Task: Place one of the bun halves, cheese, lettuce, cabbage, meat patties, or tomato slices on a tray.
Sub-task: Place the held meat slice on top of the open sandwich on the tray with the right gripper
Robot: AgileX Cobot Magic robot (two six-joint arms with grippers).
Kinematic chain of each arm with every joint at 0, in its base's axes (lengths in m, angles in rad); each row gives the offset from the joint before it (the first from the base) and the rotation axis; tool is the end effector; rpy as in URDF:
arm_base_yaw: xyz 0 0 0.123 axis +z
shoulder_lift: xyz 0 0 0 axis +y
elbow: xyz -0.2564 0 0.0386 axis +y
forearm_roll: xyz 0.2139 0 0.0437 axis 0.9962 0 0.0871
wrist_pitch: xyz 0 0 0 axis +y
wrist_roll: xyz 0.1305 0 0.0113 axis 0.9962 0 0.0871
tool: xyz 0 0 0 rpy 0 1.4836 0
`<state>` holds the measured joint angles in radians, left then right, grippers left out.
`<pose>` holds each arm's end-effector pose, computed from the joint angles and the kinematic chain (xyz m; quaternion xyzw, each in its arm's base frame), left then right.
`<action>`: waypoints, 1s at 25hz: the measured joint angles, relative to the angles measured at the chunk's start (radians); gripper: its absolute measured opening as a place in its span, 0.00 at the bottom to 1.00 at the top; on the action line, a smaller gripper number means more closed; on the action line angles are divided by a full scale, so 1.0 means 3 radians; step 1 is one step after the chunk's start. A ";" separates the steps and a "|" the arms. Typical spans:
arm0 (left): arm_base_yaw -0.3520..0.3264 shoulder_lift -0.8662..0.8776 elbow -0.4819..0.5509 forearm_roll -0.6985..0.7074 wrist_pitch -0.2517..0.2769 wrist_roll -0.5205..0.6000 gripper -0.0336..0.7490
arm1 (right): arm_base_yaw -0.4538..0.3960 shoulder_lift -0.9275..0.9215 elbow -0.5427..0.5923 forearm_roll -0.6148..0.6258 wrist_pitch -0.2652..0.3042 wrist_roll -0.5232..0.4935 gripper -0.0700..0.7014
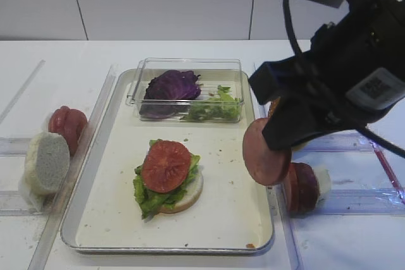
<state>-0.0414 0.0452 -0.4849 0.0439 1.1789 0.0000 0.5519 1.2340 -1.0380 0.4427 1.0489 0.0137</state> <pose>0.0248 0.0043 0.2243 0.0171 0.8959 0.0127 0.4437 0.1650 0.1587 0.2698 -0.1882 0.9386 0.2563 0.1339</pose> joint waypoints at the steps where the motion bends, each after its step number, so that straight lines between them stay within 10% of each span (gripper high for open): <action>1: 0.0000 0.0000 0.0000 0.0000 0.0000 0.0000 0.63 | 0.0000 -0.0017 0.0045 0.0006 -0.0025 0.0000 0.19; 25: 0.0000 0.0000 0.0000 0.0000 0.0000 0.0000 0.63 | -0.0069 0.0527 0.0243 0.0502 -0.0728 -0.0595 0.19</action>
<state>-0.0414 0.0452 -0.4849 0.0439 1.1789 0.0000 0.5312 1.3920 -0.9650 0.5933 0.8306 -0.1647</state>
